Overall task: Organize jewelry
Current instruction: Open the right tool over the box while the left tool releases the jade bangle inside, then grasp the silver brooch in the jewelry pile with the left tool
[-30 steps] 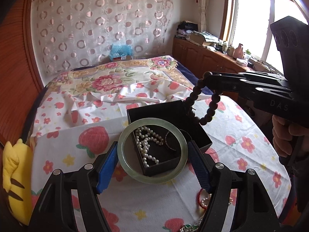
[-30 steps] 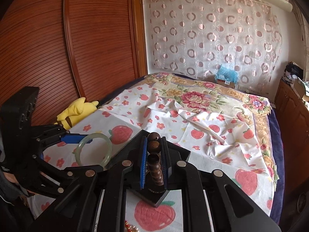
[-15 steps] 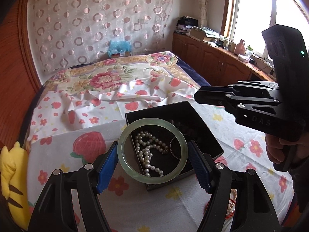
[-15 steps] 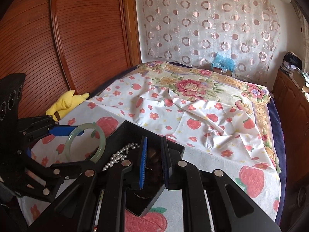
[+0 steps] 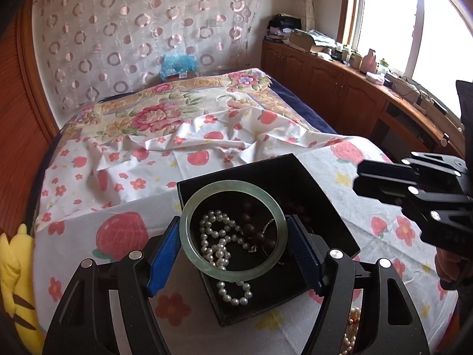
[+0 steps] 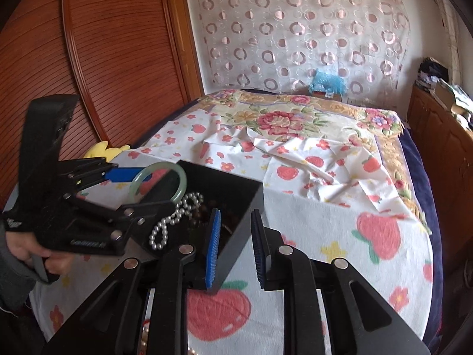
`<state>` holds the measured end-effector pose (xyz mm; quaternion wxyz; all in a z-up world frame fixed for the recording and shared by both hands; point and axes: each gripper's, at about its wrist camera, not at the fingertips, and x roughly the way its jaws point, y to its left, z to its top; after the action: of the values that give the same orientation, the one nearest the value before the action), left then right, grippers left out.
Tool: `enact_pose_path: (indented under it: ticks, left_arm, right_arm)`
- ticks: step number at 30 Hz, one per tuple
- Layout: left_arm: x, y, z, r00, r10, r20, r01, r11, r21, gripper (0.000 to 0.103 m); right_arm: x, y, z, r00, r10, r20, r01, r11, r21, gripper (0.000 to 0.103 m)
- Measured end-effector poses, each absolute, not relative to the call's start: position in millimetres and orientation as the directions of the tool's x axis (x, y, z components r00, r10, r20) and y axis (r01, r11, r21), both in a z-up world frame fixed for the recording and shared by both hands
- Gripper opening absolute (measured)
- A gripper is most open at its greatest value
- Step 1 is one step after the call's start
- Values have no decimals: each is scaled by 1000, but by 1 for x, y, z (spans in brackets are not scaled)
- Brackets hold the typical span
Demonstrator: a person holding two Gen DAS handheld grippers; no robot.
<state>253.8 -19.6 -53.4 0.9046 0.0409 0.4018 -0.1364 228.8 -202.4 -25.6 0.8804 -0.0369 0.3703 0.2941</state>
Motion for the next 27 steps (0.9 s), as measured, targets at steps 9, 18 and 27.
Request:
enact_pose_path:
  ticks: [9,18,27]
  left_arm:
    - [247,-26,-52,658,-220,-720,286,958,-31,77]
    - [192,-10,-50,675,-226,-702,259,964,-60,77]
    - [118,-5,-66,666,-259,-700,278,957,-90,77]
  right_arm:
    - [211,-219,-37,561,476,-677,-515,841,164,23]
    - [168,-218,-48,557,468,-686,-526,838,145,23]
    - [121,-214,-73,544,474,-692,-526,835,158,23]
